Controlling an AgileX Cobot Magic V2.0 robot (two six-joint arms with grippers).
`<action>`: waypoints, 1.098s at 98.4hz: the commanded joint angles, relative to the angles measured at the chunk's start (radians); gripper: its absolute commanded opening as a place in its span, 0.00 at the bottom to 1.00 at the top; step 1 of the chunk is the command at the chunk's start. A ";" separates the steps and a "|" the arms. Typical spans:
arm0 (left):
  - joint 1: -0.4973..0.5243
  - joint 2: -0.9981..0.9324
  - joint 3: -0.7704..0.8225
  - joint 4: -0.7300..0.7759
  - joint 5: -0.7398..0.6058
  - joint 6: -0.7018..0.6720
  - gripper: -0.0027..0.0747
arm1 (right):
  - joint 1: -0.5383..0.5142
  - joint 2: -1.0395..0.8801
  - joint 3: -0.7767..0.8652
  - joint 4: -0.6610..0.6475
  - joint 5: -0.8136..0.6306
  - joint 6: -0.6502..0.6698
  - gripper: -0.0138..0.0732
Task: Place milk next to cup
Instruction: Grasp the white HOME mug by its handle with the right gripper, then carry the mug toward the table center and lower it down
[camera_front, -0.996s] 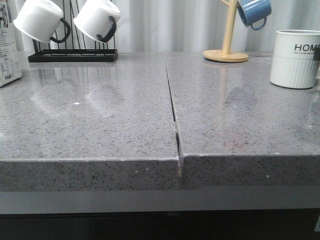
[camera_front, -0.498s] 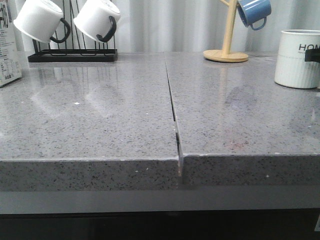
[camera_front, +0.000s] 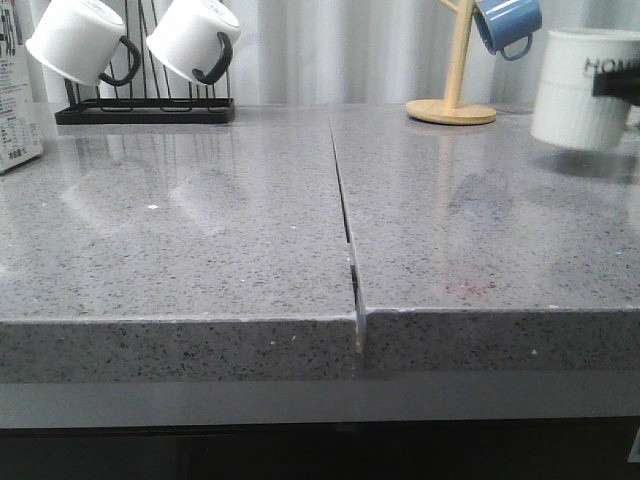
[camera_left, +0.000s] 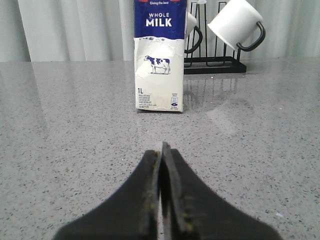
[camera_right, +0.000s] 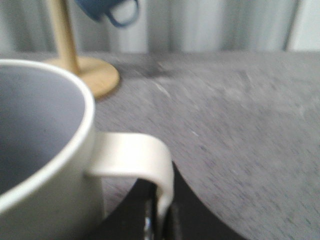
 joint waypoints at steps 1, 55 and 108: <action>0.001 -0.032 0.040 -0.008 -0.083 -0.001 0.01 | 0.036 -0.085 -0.030 -0.006 -0.063 -0.009 0.14; 0.001 -0.032 0.040 -0.008 -0.083 -0.001 0.01 | 0.346 -0.120 -0.030 -0.004 -0.007 -0.009 0.14; 0.001 -0.032 0.040 -0.008 -0.083 -0.001 0.01 | 0.478 -0.023 -0.041 0.007 -0.050 -0.008 0.14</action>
